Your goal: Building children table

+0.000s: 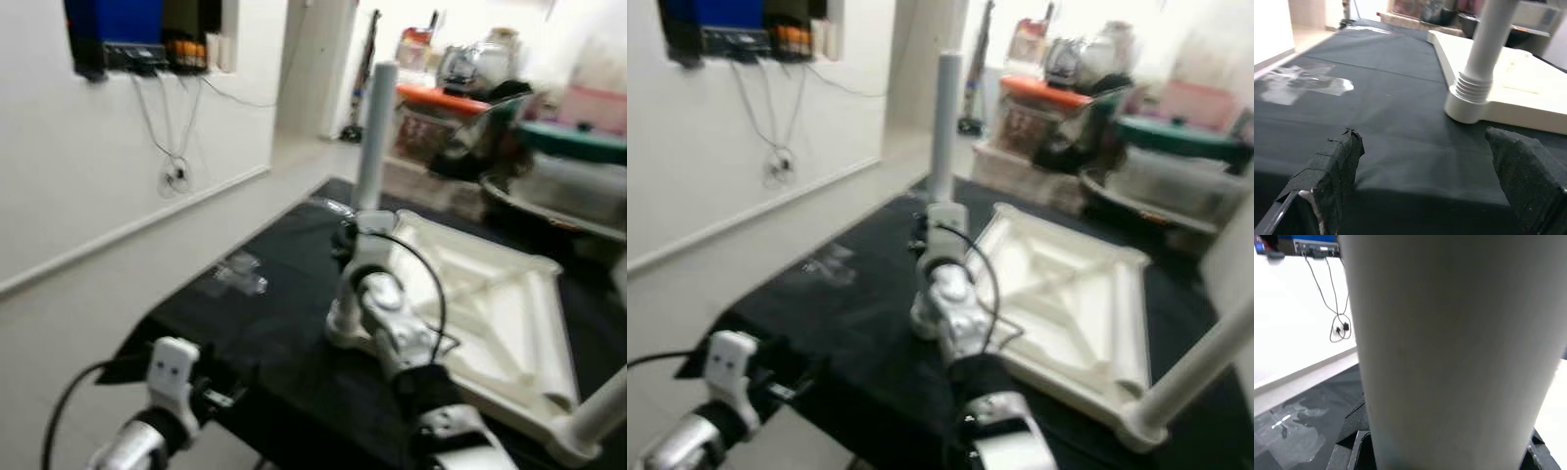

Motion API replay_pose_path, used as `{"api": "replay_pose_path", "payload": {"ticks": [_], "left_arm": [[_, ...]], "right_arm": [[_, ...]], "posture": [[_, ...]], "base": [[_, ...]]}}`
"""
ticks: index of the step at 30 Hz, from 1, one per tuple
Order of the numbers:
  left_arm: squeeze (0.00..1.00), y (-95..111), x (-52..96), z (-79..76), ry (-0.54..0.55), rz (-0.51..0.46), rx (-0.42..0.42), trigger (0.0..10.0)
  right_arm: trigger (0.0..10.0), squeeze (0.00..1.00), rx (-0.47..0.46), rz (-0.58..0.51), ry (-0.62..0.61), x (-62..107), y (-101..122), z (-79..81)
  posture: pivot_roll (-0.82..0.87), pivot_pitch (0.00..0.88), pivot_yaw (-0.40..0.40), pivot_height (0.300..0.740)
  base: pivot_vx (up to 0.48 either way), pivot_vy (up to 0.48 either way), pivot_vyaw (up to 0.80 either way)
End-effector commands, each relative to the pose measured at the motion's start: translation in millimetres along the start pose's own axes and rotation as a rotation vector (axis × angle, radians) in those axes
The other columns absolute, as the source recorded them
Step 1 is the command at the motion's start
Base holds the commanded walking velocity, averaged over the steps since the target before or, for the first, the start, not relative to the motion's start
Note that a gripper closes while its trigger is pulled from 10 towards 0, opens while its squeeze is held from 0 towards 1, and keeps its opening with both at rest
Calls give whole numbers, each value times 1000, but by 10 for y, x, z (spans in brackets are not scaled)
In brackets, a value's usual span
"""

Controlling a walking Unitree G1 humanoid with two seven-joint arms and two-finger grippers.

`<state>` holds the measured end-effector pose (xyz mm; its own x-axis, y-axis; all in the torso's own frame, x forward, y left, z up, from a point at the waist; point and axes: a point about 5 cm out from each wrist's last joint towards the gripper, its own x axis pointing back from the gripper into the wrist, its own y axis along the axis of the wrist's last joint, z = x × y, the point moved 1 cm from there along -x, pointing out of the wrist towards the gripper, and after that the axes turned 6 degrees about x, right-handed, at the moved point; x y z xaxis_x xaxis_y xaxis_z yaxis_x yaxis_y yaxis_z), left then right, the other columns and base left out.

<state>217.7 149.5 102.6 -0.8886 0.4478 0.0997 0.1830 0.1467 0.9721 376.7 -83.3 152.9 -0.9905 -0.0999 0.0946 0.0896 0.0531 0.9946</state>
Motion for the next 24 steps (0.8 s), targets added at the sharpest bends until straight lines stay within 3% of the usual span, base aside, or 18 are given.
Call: {"api": "replay_pose_path", "payload": {"ticks": [1, 7, 16, 24], "left_arm": [[0, -13, -25, -41, -15, 5, 0, 10000], [0, -1, -37, -31, -8, 2, -1, 10000], [0, 5, -38, -20, 0, -1, -4, 10000], [0, 3, -32, -7, 5, 1, -6, 10000]], "right_arm": [[0, 0, -27, 188, -1, 68, -445, -11], [0, 0, -74, 244, -56, 93, -515, -48], [0, 0, -68, 215, -94, 90, -492, -87], [0, 0, -22, 113, 21, 109, -376, 35]], "posture": [[88, 0, -105, 740], [87, 0, -103, 740], [88, 0, -104, 740], [87, 0, -103, 740]], "base": [[0, 0, 0], [0, 0, 0], [0, 0, 0], [0, 0, 0]]}}
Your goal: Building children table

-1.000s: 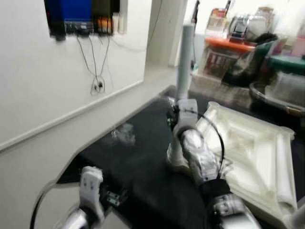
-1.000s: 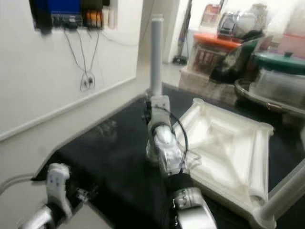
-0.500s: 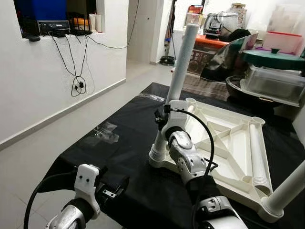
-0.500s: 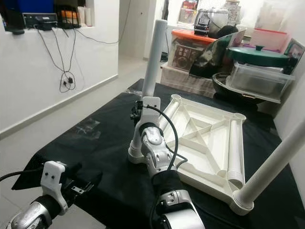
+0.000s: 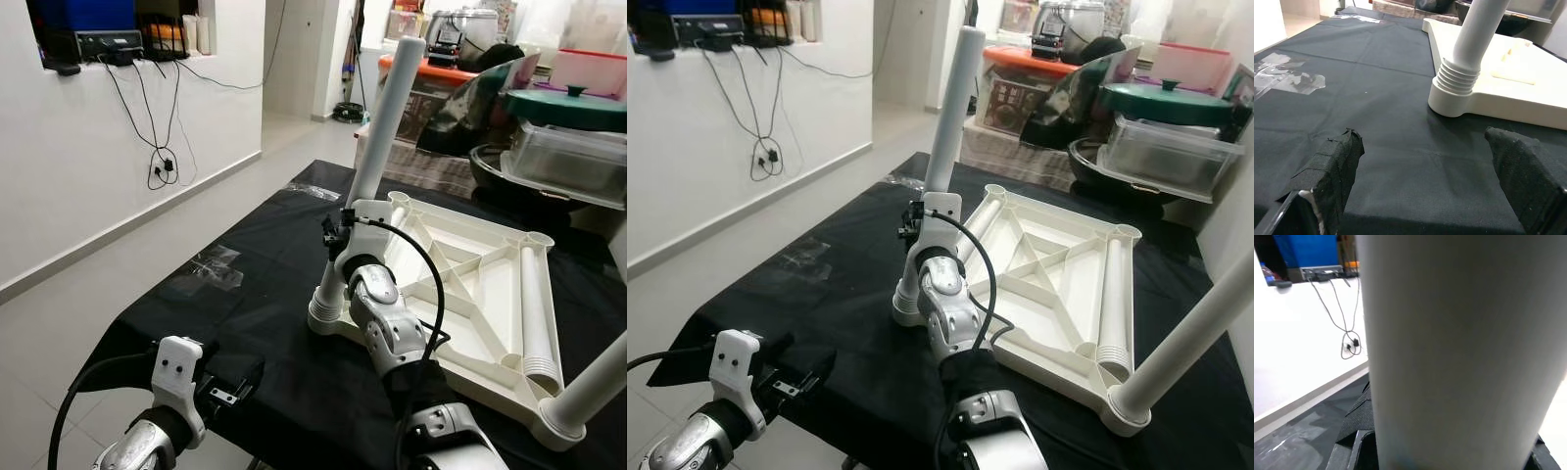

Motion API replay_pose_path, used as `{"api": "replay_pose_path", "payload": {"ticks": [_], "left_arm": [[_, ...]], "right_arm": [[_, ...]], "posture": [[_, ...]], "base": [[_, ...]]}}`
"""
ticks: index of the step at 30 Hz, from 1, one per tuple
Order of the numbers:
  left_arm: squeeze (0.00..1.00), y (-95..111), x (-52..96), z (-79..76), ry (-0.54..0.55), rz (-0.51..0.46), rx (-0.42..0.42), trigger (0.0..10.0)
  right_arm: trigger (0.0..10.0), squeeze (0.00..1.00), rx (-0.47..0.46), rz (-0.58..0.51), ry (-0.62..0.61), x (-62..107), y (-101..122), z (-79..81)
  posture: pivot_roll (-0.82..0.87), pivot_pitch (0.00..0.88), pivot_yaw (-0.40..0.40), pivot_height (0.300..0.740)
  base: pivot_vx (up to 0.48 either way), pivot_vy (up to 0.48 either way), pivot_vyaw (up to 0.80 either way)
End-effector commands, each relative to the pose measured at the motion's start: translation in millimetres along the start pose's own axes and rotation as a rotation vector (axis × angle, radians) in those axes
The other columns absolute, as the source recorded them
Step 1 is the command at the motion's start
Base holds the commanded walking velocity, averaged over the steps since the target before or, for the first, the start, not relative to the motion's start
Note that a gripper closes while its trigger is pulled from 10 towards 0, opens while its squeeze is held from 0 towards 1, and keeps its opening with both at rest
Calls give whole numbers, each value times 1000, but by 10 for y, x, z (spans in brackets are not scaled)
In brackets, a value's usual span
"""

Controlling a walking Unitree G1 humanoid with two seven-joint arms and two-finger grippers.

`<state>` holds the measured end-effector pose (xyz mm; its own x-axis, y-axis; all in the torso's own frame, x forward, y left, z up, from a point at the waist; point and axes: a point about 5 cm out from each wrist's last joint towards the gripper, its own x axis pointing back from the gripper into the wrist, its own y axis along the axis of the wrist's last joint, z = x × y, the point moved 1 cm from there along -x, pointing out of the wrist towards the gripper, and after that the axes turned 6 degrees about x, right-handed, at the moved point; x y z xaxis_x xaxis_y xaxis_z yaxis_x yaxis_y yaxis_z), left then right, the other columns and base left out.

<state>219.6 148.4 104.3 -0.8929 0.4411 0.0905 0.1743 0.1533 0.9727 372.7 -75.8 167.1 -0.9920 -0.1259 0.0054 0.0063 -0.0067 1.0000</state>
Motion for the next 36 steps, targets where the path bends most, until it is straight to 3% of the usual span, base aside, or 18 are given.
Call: {"api": "replay_pose_path", "payload": {"ticks": [1, 8, 14, 16, 19, 20, 26, 35, 36], "left_arm": [[0, -15, -11, -2, -1, 12, -9, 10000], [0, -12, -16, 0, -2, 13, -10, 10000], [0, -12, -18, -2, -2, 13, -9, 10000], [0, -16, -20, -2, -3, 15, -7, 10000], [0, -19, -23, -5, -4, 16, -7, 10000], [0, -21, -26, -9, -5, 16, -6, 10000], [0, -33, -23, -14, -1, 17, -2, 10000], [0, -46, -30, -21, -3, 20, 2, 10000], [0, -46, -35, -16, -2, 20, 2, 10000]], "right_arm": [[0, 0, 26, 203, -7, 109, -507, -61], [0, 0, 28, 148, 226, 121, -457, 138], [0, 0, 54, 137, 339, 134, -454, 209], [0, 0, 63, 105, 541, 155, -378, 325], [0, 0, 70, 87, 641, 154, -318, 366], [0, 0, 65, 72, 726, 153, -254, 402], [0, 0, 26, 44, 938, 149, -71, 530], [0, 0, -20, 20, 1111, 173, 13, 624], [0, 0, -44, -2, 1171, 189, 54, 651]], "posture": [[87, 0, -103, 740], [87, 0, -101, 740], [89, 0, -102, 740], [88, 0, -102, 740], [93, 0, -107, 740], [96, 0, -111, 740], [106, 0, -116, 740], [113, 0, -121, 740], [115, 0, -122, 740]], "base": [[0, 0, 0], [0, 0, 0], [0, 0, 0], [0, 0, 0], [0, 0, 0], [0, 0, 0], [0, 0, 0], [0, 0, 0], [0, 0, 0]]}}
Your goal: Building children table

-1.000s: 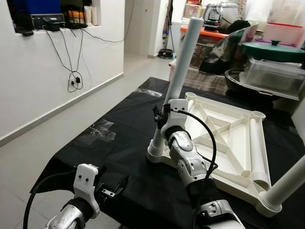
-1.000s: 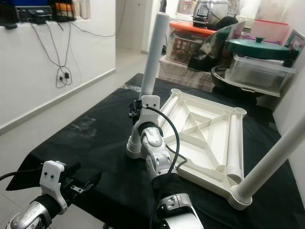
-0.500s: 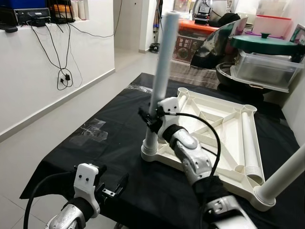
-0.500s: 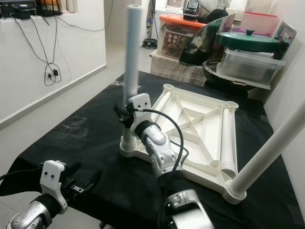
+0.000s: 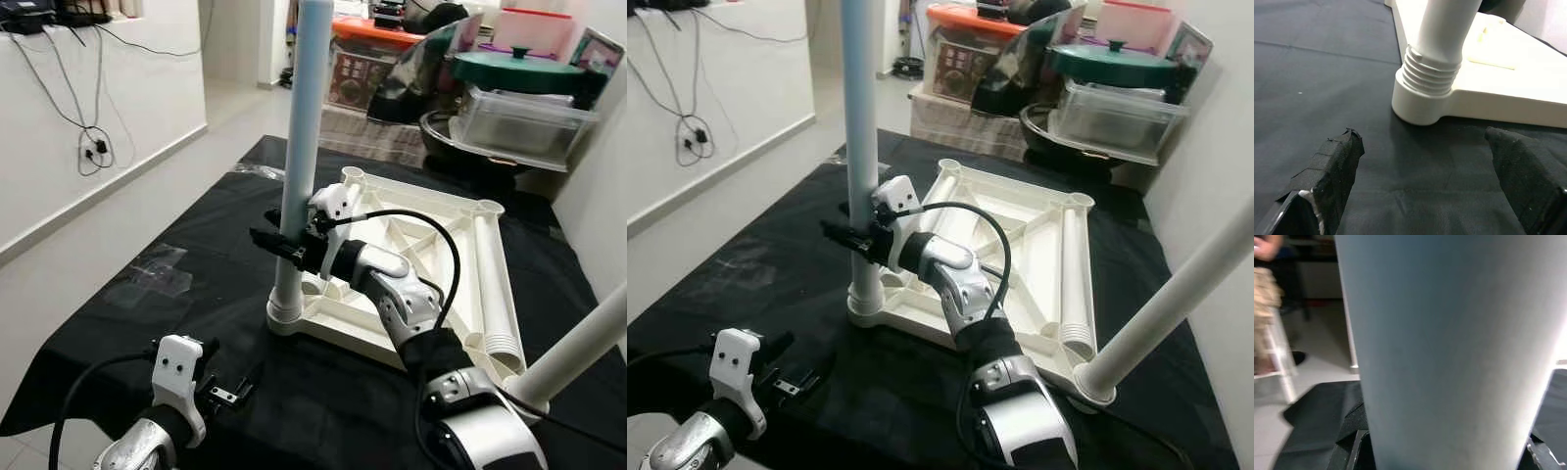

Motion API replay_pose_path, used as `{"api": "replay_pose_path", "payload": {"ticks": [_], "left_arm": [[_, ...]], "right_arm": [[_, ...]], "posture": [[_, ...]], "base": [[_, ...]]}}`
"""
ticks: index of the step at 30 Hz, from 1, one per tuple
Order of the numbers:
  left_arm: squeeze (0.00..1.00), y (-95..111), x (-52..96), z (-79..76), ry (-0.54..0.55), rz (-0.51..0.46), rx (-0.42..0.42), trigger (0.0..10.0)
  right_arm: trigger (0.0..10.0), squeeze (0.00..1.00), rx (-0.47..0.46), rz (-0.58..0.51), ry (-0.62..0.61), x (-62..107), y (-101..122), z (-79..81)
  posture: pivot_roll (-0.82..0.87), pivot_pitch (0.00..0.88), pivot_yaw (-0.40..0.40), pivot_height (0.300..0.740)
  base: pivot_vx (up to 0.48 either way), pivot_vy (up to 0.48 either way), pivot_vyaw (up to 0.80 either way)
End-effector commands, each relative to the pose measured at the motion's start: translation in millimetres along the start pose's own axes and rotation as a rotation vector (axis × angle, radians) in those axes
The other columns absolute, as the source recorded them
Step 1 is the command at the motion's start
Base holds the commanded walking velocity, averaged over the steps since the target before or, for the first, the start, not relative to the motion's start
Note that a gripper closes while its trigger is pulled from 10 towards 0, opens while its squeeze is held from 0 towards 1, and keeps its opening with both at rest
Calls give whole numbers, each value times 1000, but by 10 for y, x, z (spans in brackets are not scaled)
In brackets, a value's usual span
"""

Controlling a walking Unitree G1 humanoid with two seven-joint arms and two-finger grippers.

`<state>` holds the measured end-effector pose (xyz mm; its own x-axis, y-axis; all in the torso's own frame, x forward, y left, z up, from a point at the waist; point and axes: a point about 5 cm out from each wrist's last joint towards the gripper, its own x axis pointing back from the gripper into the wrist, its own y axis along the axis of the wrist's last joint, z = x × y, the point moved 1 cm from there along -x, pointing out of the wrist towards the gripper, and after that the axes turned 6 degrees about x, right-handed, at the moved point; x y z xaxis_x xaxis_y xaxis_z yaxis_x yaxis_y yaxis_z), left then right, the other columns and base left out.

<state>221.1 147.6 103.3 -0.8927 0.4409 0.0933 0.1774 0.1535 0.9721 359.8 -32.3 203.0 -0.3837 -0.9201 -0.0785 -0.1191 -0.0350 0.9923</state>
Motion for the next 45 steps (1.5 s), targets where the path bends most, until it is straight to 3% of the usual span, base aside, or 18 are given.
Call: {"api": "replay_pose_path", "payload": {"ticks": [1, 11, 20, 21, 23, 26, 27, 28, 29, 30, 31, 32, 33, 41, 45], "left_arm": [[0, -38, -17, -17, -2, 17, 0, 10000], [0, -46, -18, -21, 0, 18, 1, 10000], [0, -62, -18, -23, -1, 19, 0, 10000], [0, -65, -18, -23, 0, 20, 0, 10000], [0, -68, -14, -25, 0, 21, 0, 10000], [0, -68, -13, -25, 0, 21, 0, 10000], [0, -71, -8, -22, 1, 22, 0, 10000], [0, -71, -8, -22, 1, 22, 0, 10000], [0, -74, -4, -19, 3, 24, 1, 10000], [0, -74, -4, -19, 3, 24, 1, 10000], [0, -78, -2, -18, 4, 25, 3, 10000], [0, -78, -2, -18, 4, 25, 3, 10000], [0, -82, -3, -22, 5, 26, 5, 10000], [0, -75, 5, -2, 14, 23, 3, 10000], [0, -73, 12, 7, 17, 24, 2, 10000]], "right_arm": [[0, 0, -144, 46, 123, -94, -288, 230], [0, 0, -138, 27, 220, -95, -280, 303], [0, 0, -48, 83, 118, -94, -383, 280], [0, 0, -29, 97, 88, -94, -407, 273], [0, 0, -40, 196, -99, -70, -560, 193], [0, 0, -51, 235, -171, -52, -618, 159], [0, 0, -74, 313, -308, 0, -718, 83], [0, 0, -74, 313, -308, 0, -718, 83], [0, 0, -100, 383, -430, 66, -806, 19], [0, 0, -100, 383, -430, 66, -806, 19], [0, 0, -158, 430, -556, 134, -882, -35], [0, 0, -158, 430, -556, 134, -882, -35], [0, 0, -209, 460, -683, 203, -943, -79], [0, 0, -224, 429, -901, 284, -982, -54], [0, 0, -226, 415, -923, 295, -981, -35]], "posture": [[115, 0, -122, 740], [117, 0, -125, 740], [108, 0, -121, 740], [107, 0, -121, 740], [106, 0, -120, 740], [106, 0, -120, 740], [100, 0, -119, 740], [100, 0, -119, 740], [100, 0, -119, 740], [100, 0, -119, 740], [96, 0, -116, 740], [96, 0, -116, 740], [95, 0, -116, 740], [103, 0, -121, 740], [105, 0, -121, 740]], "base": [[0, 0, 0], [0, 0, 0], [0, 0, 0], [0, 0, 0], [0, 0, 0], [0, 0, 0], [0, 0, 0], [0, 0, 0], [0, 0, 0], [0, 0, 0], [0, 0, 0], [0, 0, 0], [0, 0, 0], [0, 0, 0], [0, 0, 0]]}}
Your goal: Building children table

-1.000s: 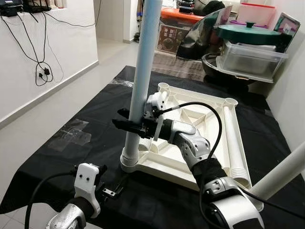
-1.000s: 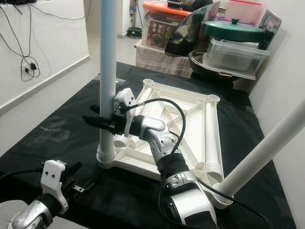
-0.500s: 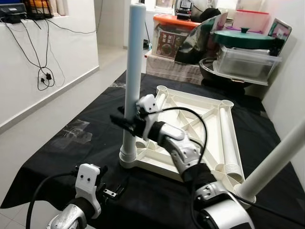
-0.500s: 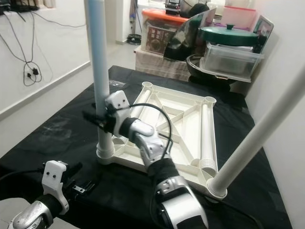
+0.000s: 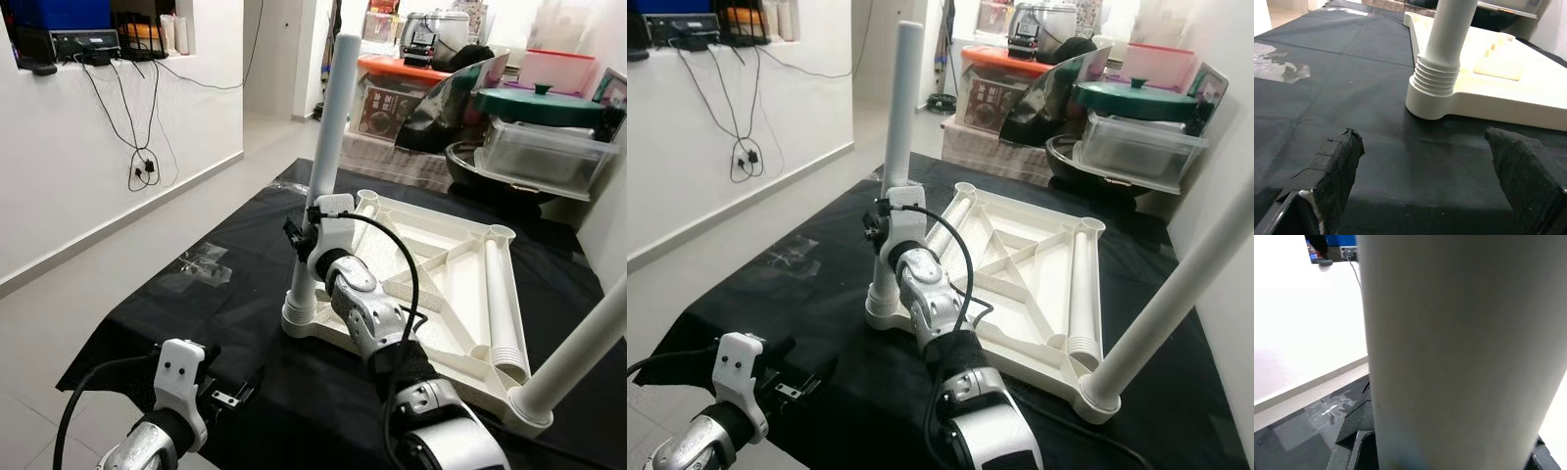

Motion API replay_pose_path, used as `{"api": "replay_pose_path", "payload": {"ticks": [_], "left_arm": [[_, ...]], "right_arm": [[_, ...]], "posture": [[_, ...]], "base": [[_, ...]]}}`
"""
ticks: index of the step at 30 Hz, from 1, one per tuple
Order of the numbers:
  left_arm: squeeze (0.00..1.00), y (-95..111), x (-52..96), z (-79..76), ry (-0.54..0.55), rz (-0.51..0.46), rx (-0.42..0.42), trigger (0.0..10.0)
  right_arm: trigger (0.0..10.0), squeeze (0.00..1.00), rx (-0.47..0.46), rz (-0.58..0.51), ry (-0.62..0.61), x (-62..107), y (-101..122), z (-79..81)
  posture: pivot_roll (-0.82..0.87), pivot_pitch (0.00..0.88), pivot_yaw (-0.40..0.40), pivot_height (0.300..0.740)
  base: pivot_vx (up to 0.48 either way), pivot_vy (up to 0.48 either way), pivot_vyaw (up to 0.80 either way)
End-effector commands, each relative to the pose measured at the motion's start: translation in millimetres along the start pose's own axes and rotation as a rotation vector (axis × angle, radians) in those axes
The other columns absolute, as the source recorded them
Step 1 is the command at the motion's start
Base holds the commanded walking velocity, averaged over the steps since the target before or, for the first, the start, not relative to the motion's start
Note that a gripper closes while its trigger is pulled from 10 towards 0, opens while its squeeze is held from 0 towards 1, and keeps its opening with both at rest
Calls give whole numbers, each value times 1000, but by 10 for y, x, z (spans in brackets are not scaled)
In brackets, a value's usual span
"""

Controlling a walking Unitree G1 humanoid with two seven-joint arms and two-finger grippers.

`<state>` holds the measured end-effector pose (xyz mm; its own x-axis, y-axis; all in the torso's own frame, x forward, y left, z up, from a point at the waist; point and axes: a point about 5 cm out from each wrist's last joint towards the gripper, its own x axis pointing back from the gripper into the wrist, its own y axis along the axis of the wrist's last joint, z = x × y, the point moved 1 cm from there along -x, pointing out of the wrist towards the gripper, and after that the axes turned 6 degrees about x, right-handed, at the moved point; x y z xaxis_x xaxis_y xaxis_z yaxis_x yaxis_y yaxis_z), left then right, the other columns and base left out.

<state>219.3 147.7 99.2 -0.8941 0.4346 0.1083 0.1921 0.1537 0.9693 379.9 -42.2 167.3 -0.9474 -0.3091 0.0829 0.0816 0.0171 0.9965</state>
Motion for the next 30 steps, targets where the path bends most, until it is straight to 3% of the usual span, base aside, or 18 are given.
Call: {"api": "replay_pose_path", "payload": {"ticks": [1, 6, 9, 20, 26, 30], "left_arm": [[0, -29, 7, 10, 10, 10, -6, 10000], [0, -29, 12, 15, 11, 11, -7, 10000], [0, -24, 7, 18, 11, 11, -10, 10000], [0, -14, 3, 20, 7, 10, -11, 10000], [0, -6, -1, 26, 6, 9, -14, 10000], [0, -10, -6, 25, 3, 11, -13, 10000]], "right_arm": [[0, 0, -43, 232, -98, 170, -640, -100], [0, 0, -52, 200, -104, 177, -598, -115], [0, 0, -30, 84, -67, 210, -457, -133], [0, 0, 11, -1, -56, 238, -354, -105], [0, 0, 50, -42, 7, 266, -293, 1], [0, 0, 76, -1, 155, 254, -310, 160]], "posture": [[104, 0, -119, 740], [101, 0, -117, 740], [98, 0, -114, 740], [96, 0, -109, 740], [95, 0, -106, 740], [94, 0, -107, 740]], "base": [[0, 0, 0], [0, 0, 0], [0, 0, 0], [0, 0, 0], [0, 0, 0], [0, 0, 0]]}}
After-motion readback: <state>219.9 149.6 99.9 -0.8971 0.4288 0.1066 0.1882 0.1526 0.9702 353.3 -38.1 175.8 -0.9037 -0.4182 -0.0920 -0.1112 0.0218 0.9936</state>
